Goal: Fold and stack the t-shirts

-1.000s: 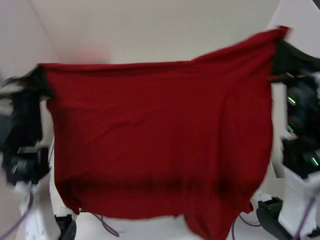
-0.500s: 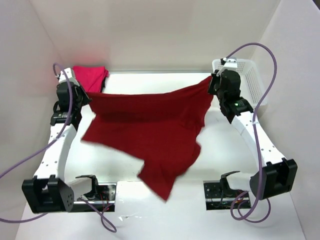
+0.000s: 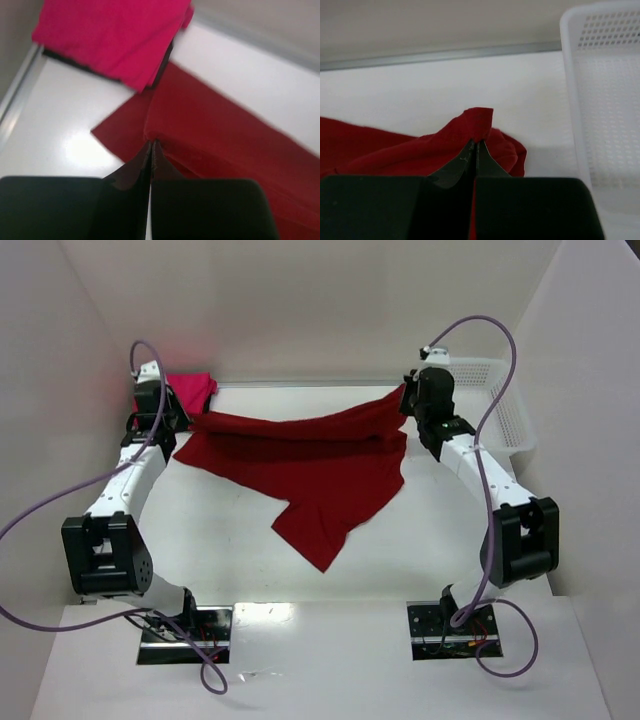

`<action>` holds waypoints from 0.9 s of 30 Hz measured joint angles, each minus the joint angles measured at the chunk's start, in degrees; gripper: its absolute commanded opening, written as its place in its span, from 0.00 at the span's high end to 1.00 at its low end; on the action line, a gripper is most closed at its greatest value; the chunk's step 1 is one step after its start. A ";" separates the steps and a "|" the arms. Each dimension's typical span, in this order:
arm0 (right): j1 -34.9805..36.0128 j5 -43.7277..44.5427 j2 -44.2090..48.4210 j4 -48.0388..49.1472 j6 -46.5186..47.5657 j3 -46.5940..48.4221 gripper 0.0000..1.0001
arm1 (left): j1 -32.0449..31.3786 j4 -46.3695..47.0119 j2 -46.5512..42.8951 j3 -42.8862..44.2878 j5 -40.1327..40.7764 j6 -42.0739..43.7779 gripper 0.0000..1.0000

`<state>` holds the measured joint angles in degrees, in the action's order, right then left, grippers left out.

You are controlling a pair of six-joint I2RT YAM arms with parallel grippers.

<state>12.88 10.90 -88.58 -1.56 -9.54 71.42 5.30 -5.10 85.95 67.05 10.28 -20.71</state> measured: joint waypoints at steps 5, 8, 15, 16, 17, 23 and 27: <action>0.00 -1.01 1.25 0.72 0.11 5.22 1.00 | 0.00 1.68 -1.99 4.98 -0.92 0.02 1.00; 0.11 -1.49 4.83 0.63 0.55 7.04 1.00 | 0.00 0.68 -6.95 5.90 -1.64 0.02 1.00; 0.13 -3.04 23.50 -2.47 1.57 7.87 1.00 | -0.04 -2.95 -29.88 6.23 -2.64 -0.17 1.00; 0.20 -3.26 26.62 -2.99 1.73 8.00 1.00 | -0.04 -3.78 -34.67 6.16 -2.64 -0.20 1.00; 0.22 -3.54 30.34 -3.61 1.86 8.00 1.00 | -0.07 -4.46 -39.28 5.99 -2.58 -0.22 1.00; 0.39 -6.64 46.29 -8.07 2.84 14.95 1.00 | -0.28 -8.85 -63.60 9.01 0.66 -0.17 1.00; 0.42 -8.83 49.90 -8.17 2.93 22.64 1.00 | -0.92 -9.05 -66.69 12.52 2.99 -0.15 1.00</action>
<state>13.30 2.07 -38.68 -9.74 -6.61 94.06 4.38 -14.15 19.27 79.57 13.28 -20.86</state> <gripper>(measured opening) 0.007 0.004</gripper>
